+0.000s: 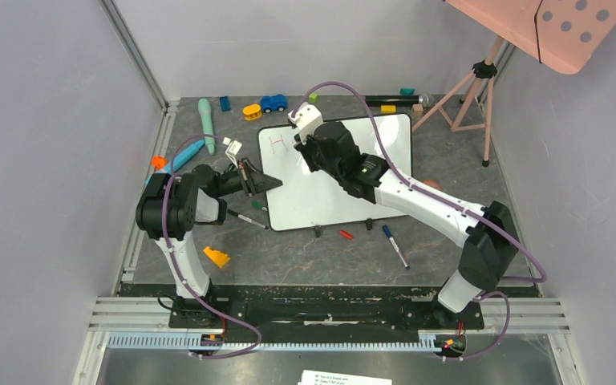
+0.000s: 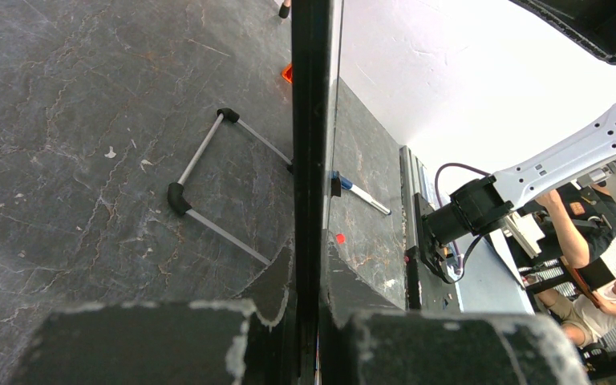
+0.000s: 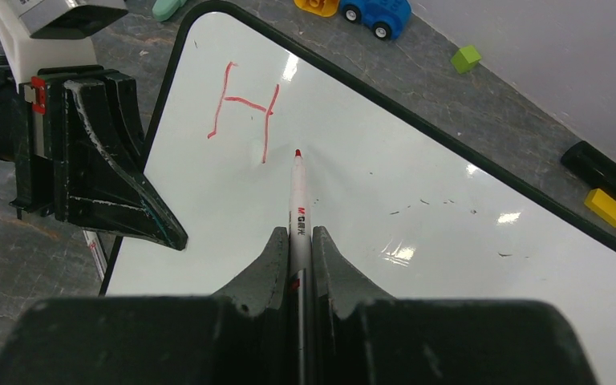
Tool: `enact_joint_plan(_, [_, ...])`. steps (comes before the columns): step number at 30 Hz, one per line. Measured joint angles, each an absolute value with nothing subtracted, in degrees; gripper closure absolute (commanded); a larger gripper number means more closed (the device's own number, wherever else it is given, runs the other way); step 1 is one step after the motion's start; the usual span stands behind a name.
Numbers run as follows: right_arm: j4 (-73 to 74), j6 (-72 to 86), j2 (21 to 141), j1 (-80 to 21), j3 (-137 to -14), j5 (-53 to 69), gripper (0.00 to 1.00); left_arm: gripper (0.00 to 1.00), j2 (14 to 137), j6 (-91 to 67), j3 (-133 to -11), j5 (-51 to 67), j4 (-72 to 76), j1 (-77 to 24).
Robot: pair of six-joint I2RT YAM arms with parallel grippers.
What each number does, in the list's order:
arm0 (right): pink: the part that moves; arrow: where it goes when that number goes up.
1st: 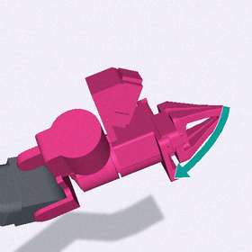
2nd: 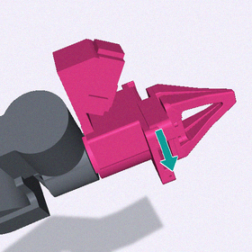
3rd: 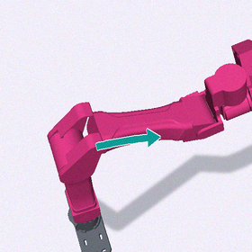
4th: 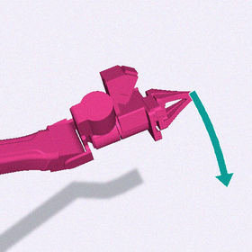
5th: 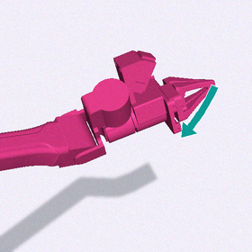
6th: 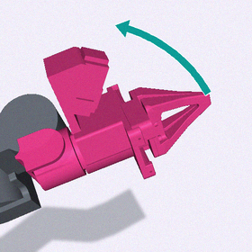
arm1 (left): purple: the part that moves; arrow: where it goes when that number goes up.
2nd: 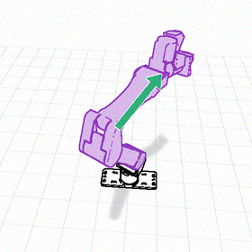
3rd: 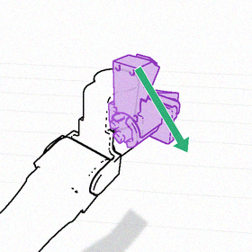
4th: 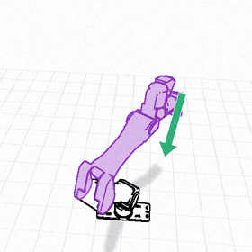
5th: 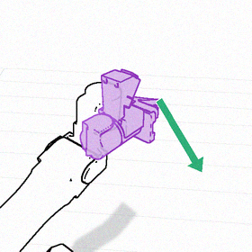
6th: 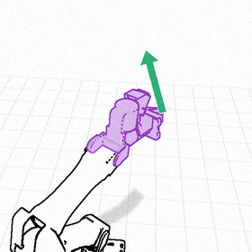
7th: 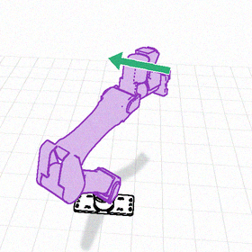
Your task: Write a sentence on the whiteboard
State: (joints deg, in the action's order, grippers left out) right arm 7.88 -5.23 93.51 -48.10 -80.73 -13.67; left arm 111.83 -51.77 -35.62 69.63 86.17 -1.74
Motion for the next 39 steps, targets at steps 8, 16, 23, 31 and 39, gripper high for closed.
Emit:
enact_joint_plan(8, [8.38, -5.52, 94.59, -48.1, -81.76, -14.46, 1.0, 0.98, 111.83, -51.77, -35.62, 69.63, 86.17, -1.74])
enact_joint_plan(16, [8.75, -5.63, 95.72, -48.1, -82.17, -15.55, 1.0, 0.98, 111.83, -51.77, -35.62, 69.63, 86.15, -1.74])
enact_joint_plan(23, [8.86, -5.65, 96.16, -48.1, -82.87, -15.55, 1.0, 0.98, 111.83, -51.77, -35.62, 69.63, 86.17, -1.74])
enact_joint_plan(31, [9.63, -5.65, 97.43, -48.14, -84.75, -14.98, 1.0, 0.98, 111.83, -51.77, -35.62, 69.6, 86.08, -1.74])
enact_joint_plan(39, [10.79, -5.65, 97.47, -48.14, -84.97, -13.72, 1.0, 0.98, 111.83, -51.77, -35.62, 69.6, 86.11, -1.74])
